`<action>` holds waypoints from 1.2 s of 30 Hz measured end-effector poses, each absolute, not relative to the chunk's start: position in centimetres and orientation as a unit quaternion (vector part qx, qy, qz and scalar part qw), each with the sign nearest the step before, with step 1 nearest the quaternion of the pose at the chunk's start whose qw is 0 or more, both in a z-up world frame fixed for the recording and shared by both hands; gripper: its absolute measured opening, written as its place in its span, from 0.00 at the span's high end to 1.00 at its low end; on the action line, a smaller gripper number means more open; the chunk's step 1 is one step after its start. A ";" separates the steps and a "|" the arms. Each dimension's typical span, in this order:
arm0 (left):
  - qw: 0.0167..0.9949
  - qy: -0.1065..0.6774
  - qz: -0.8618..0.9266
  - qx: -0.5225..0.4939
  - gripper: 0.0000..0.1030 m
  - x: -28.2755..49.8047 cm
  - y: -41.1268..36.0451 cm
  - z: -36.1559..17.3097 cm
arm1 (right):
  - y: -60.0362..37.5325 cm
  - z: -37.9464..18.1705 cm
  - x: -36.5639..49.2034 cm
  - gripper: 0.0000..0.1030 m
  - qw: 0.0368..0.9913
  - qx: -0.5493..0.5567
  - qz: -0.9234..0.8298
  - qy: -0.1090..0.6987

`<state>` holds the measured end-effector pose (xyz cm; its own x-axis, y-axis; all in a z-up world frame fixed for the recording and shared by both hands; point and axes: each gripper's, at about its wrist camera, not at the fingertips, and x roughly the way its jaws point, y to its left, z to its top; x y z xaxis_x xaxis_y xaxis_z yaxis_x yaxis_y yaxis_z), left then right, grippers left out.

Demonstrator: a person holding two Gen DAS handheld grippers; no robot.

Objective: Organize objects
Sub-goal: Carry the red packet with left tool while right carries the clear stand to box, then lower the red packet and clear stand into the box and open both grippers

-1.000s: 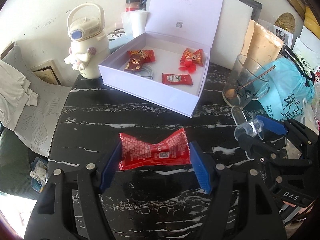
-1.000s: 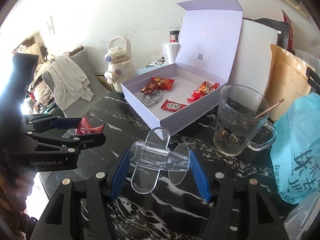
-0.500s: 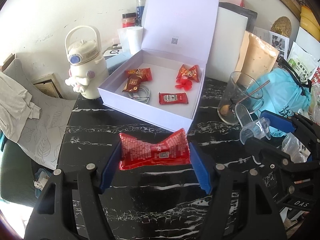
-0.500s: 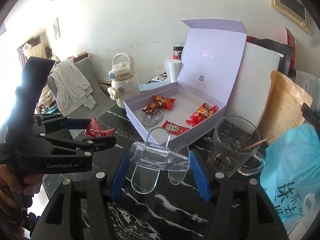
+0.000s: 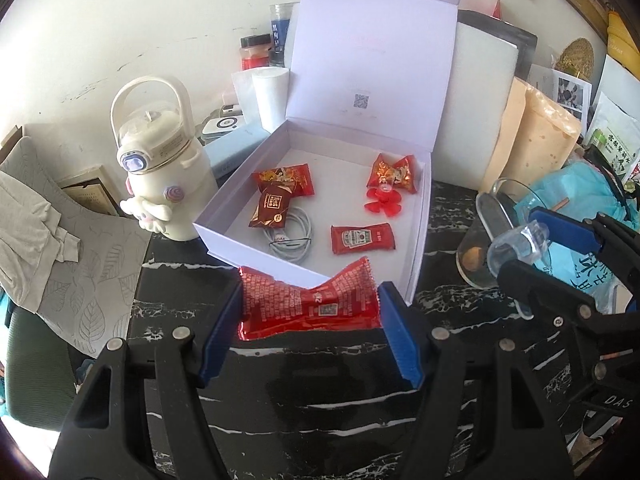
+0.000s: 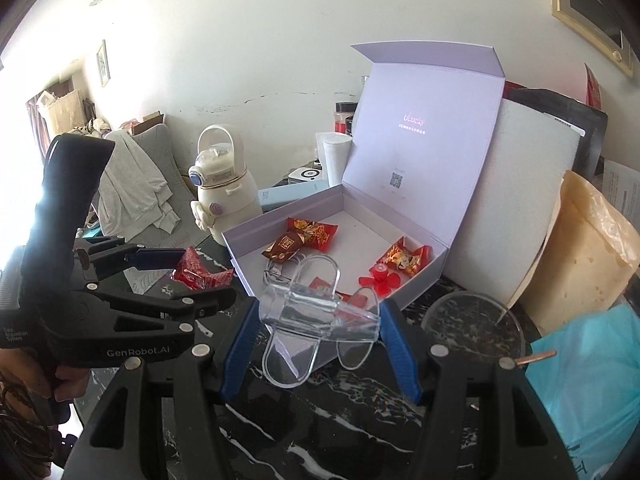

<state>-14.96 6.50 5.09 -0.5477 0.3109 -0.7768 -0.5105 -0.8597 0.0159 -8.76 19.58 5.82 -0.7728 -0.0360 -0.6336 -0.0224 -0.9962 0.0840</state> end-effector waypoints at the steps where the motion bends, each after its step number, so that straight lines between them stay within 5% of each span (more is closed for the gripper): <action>1: 0.237 0.122 0.870 -0.414 0.35 -15.4 6.7 4.9 | 19.6 5.8 -9.1 0.40 0.004 0.337 -0.940 -0.043; 36: 0.232 0.173 0.861 -0.418 0.35 -29.2 11.9 -0.1 | 23.0 2.6 -22.1 0.40 -0.044 0.373 -0.924 -0.066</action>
